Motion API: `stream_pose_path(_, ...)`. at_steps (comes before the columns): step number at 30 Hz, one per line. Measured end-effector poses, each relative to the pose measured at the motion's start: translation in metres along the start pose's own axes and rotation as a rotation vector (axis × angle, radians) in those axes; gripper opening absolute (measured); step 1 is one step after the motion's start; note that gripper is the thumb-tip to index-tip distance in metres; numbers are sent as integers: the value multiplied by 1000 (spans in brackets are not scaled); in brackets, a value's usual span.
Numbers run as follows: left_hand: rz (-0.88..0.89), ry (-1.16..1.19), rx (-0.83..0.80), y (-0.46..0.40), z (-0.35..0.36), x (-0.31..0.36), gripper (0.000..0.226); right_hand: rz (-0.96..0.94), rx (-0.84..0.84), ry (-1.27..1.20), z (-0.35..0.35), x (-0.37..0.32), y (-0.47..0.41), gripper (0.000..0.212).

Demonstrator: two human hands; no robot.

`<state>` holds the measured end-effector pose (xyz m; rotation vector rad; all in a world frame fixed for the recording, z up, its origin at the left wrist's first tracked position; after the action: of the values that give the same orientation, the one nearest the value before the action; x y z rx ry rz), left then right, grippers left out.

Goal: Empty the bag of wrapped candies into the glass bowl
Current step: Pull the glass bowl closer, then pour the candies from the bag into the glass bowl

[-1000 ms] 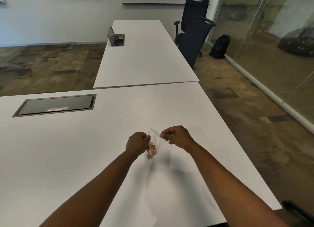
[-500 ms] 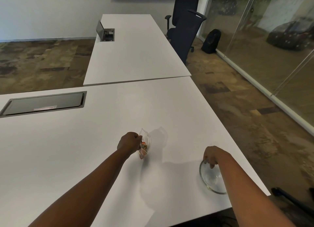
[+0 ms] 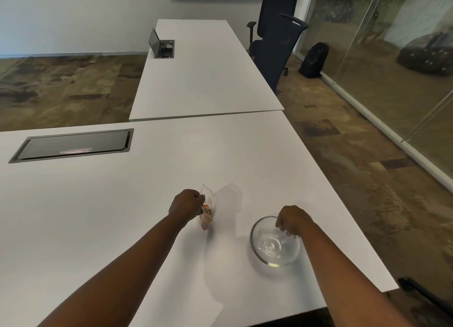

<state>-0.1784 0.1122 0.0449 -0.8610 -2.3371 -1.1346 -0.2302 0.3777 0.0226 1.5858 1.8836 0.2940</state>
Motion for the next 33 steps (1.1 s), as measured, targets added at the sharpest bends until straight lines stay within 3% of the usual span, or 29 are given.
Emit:
stream_pose_path(7,-12,12,18,1,-11,-4,30,-45,99,-152,18,-35,-16,32)
stream_pose_path(16,9,1,-21,3,-19,-4,28,-43,75,-144,28,-50,-25,30)
stream_pose_path(20,37,-12,-1,5,-21,2,39,-19,78,-194,30,-52,-26,30)
stream_pose_path(25,79,114,-53,8,-24,12,35,-17,21,-224,29,-52,-22,14)
stream_pose_path(28,122,242,-122,13,-23,22,15,-117,214,-221,19,-56,-21,25)
stream_pose_path(30,153,327,-175,17,-22,30,20,-198,324,-568,11,-59,-20,35)
stream_pose_path(33,216,427,-313,27,-18,44,35,-334,-15,-1284,4,-65,-14,34)
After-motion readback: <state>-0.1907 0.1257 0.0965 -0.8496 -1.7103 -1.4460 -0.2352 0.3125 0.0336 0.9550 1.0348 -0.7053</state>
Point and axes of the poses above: each hand's wrist, its own y-axis away from the middle knuckle, its own z-axis out of the palm, x = y × z, the point moved 2 cm from there along -y, towards the middle knuckle, and after that the axes turned 11 degrees about -z, right-handed, at the moved point
